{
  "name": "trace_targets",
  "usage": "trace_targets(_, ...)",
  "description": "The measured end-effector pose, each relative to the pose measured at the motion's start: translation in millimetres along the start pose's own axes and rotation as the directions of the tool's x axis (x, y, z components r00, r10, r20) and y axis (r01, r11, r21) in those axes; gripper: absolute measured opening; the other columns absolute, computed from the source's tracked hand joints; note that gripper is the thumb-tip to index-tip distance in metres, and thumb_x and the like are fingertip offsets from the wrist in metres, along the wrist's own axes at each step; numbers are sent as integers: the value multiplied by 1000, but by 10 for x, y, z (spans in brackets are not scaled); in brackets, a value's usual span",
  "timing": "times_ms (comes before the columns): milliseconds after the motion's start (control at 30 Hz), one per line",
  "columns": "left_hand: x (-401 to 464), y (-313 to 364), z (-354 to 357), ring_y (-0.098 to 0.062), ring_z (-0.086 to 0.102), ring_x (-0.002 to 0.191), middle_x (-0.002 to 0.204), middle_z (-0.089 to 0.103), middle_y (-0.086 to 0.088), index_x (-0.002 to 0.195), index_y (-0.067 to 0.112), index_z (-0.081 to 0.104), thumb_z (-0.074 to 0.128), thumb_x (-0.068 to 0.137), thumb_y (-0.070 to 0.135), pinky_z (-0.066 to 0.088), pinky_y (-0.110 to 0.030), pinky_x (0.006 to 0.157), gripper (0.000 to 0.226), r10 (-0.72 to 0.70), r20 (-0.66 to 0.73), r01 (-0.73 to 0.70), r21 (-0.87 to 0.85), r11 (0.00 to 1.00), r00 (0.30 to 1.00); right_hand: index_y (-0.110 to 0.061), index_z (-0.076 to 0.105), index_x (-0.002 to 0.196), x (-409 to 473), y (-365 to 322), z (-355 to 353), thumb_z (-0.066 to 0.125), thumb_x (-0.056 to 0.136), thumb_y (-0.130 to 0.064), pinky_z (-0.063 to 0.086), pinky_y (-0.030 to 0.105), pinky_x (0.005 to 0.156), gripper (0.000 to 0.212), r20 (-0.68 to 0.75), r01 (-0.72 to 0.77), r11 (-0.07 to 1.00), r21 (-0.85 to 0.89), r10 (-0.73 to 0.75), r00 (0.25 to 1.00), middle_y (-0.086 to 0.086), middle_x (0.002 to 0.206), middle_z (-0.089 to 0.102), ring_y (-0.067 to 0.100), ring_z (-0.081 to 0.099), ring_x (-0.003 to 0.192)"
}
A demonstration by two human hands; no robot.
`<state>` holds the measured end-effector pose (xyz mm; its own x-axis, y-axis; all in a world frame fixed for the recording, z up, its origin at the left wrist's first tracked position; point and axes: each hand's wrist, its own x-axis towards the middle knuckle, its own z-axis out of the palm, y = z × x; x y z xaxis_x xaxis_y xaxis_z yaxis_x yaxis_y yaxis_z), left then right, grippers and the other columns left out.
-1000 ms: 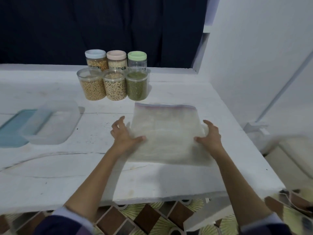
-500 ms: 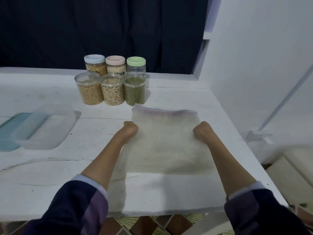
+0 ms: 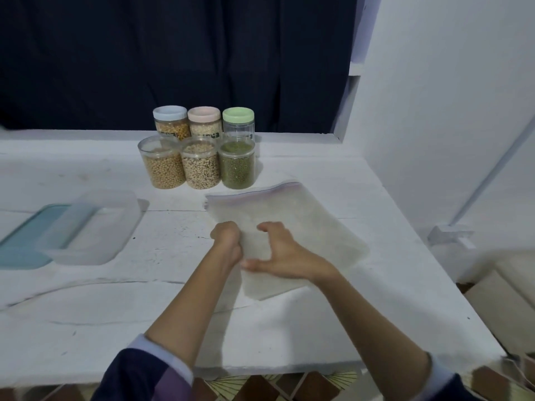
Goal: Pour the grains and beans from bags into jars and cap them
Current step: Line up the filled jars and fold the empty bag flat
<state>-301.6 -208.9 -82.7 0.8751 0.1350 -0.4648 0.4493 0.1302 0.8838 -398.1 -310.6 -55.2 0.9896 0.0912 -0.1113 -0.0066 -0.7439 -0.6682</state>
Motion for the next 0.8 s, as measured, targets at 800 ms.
trace_targets(800, 795, -35, -636, -28, 59, 93, 111, 56, -19, 120, 5, 43, 51, 85, 19, 55, -42, 74, 38, 115, 341, -302, 567, 767, 933, -5, 45, 130, 331, 748, -307, 50, 96, -39, 36, 44, 100, 48, -470, -612, 790, 29, 551, 690, 16, 134, 42, 35, 37, 128)
